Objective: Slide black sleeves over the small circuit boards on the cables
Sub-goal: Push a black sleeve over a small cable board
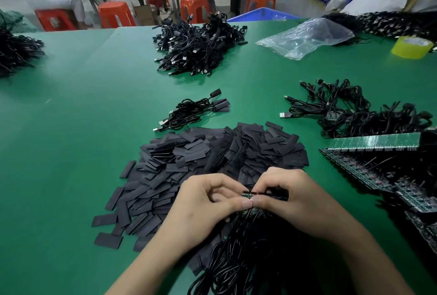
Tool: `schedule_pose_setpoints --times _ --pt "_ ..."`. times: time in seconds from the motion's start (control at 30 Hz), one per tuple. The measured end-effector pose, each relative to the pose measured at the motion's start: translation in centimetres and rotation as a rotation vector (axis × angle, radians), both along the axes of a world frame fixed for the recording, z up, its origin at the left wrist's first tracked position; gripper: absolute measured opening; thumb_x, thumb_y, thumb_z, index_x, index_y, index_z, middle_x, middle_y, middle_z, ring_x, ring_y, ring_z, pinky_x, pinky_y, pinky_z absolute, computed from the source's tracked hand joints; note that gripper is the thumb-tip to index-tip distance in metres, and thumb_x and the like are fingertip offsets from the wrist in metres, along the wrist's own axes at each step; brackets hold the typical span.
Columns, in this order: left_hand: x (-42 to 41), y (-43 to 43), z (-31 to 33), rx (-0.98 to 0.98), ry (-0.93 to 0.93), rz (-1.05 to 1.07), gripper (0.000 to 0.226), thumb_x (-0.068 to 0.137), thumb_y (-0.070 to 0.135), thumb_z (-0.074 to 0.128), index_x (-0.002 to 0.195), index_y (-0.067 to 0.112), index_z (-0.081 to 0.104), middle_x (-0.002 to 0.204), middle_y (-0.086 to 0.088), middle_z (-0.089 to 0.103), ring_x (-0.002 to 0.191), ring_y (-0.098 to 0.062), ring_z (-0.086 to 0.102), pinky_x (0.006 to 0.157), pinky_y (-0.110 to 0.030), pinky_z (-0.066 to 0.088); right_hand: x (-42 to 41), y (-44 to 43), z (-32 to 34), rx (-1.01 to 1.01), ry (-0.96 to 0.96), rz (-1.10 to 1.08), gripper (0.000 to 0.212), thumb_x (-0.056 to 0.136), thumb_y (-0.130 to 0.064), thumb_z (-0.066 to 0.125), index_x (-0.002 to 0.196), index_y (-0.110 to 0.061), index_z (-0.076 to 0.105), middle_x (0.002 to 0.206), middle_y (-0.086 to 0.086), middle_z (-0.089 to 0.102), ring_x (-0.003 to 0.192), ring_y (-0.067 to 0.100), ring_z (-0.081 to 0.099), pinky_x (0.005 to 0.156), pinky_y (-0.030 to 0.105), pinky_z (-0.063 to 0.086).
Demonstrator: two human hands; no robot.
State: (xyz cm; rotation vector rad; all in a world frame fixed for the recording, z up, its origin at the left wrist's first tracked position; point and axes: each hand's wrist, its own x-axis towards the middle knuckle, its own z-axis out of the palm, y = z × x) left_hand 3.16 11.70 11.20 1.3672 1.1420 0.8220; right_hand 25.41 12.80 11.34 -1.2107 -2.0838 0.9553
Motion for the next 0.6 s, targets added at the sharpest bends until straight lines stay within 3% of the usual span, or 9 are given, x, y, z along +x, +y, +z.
schedule_pose_setpoints --times 0.23,0.4,0.6 --pt "-0.14 -0.14 0.69 -0.130 -0.136 -0.054 0.011 0.073 0.017 0.084 0.083 0.014 0.082 0.076 -0.008 0.075 0.063 -0.008 0.064 0.062 -0.017 0.053 -0.09 -0.23 0.52 -0.032 0.083 0.086 0.006 0.088 -0.033 0.076 0.084 -0.031 0.073 0.085 -0.008 0.069 0.086 0.018 0.066 0.077 0.030 0.050" --pt "-0.18 -0.27 0.88 -0.152 -0.176 -0.081 0.009 0.074 0.017 0.084 0.083 0.017 0.083 0.075 -0.004 0.075 0.062 -0.005 0.064 0.057 -0.015 0.050 0.02 -0.17 0.50 -0.006 0.116 0.119 0.008 0.089 -0.030 0.077 0.086 -0.023 0.076 0.086 -0.008 0.070 0.086 0.018 0.067 0.078 0.030 0.051" --pt "-0.21 -0.46 0.97 -0.186 -0.235 -0.113 0.019 0.071 0.028 0.087 0.086 0.017 0.083 0.076 -0.003 0.075 0.063 -0.004 0.065 0.056 -0.014 0.049 0.25 -0.14 0.45 -0.044 0.164 0.141 0.008 0.090 -0.030 0.076 0.087 -0.023 0.076 0.087 -0.005 0.070 0.087 0.019 0.068 0.078 0.029 0.050"
